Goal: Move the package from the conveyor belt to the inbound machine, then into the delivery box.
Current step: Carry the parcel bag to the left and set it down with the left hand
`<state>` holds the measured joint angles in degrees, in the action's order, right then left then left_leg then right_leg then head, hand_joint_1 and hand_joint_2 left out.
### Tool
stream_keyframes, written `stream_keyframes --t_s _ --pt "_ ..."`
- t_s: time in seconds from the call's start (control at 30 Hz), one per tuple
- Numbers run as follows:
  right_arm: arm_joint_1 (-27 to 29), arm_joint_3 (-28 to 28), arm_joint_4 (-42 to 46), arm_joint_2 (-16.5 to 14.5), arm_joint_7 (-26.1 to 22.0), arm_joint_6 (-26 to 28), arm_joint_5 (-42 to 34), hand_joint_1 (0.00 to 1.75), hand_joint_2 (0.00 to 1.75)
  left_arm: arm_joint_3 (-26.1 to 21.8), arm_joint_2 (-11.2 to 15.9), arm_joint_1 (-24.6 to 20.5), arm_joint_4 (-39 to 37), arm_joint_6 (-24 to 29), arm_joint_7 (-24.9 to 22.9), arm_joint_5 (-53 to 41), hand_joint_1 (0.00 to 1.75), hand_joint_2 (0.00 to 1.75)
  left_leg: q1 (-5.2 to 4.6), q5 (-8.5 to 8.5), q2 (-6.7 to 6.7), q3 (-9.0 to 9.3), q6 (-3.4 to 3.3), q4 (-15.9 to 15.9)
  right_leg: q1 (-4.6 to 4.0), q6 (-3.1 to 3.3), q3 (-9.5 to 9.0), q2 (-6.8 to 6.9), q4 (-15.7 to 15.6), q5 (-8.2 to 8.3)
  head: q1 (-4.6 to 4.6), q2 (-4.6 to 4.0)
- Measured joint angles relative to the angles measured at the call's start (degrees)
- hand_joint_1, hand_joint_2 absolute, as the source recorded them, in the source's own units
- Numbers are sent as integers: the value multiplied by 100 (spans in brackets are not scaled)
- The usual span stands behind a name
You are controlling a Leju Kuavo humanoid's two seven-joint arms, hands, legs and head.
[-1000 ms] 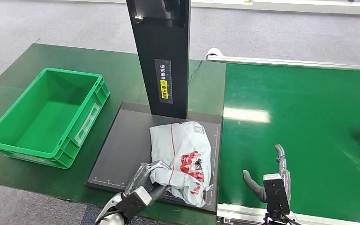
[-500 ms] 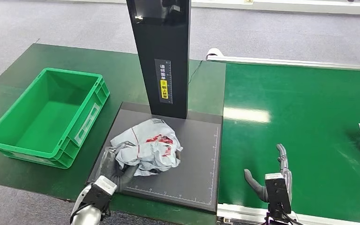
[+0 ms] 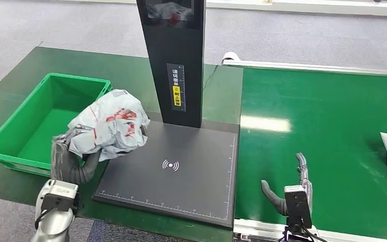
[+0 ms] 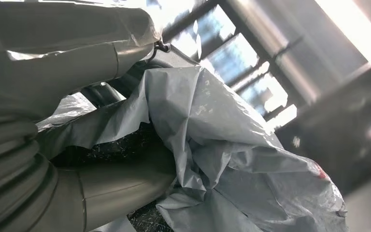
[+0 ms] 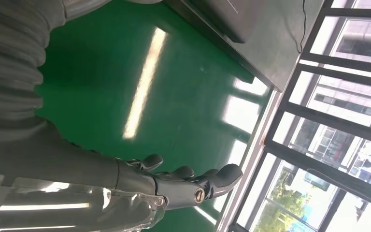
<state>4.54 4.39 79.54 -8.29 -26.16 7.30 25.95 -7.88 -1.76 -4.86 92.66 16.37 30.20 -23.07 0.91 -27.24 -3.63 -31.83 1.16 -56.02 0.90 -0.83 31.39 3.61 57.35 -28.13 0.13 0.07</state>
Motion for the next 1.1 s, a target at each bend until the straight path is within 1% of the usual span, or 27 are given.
stream_keyframes --t_s 0.1,0.17,0.3,0.43,0.63,1.03,1.1 --pt "-6 -10 -34 -3 -8 56 -22 0 175 -318 304 -390 -44 362 15 52 175 175 3 2 -1 3 1 1 -3 1 -1 -1 1 1 -3 0" --pt "3 -10 -35 -6 -8 64 -22 0 175 -561 457 -598 -155 564 3 29 175 175 5 3 -2 5 2 1 -5 1 -1 -1 1 1 -2 0" --pt "15 -11 -33 -7 -7 56 -25 0 175 -1024 670 -936 -577 977 -28 -228 175 175 5 3 -4 4 2 1 -6 1 0 -2 2 0 -1 0" --pt "19 -31 -31 -8 -1 33 -29 0 175 -1358 820 -1118 -1047 1299 -63 -553 175 175 3 3 -4 3 2 0 -3 1 1 -2 2 0 -1 0" --pt "35 -70 -31 -8 3 28 -29 0 175 -1554 920 -1154 -1437 1388 -70 -649 175 175 3 2 -4 1 2 0 -3 1 4 -2 1 0 -1 0" --pt "43 -78 -31 -8 6 28 -29 0 175 -1621 930 -1208 -1637 1402 -73 -659 175 175 3 2 -4 1 2 0 -4 1 4 -2 1 0 -1 0" --pt "43 -84 -31 -8 7 28 -29 0 175 -1638 942 -1216 -1679 1414 -131 -716 175 175 3 2 -4 0 2 0 -3 1 4 -2 1 0 0 0"
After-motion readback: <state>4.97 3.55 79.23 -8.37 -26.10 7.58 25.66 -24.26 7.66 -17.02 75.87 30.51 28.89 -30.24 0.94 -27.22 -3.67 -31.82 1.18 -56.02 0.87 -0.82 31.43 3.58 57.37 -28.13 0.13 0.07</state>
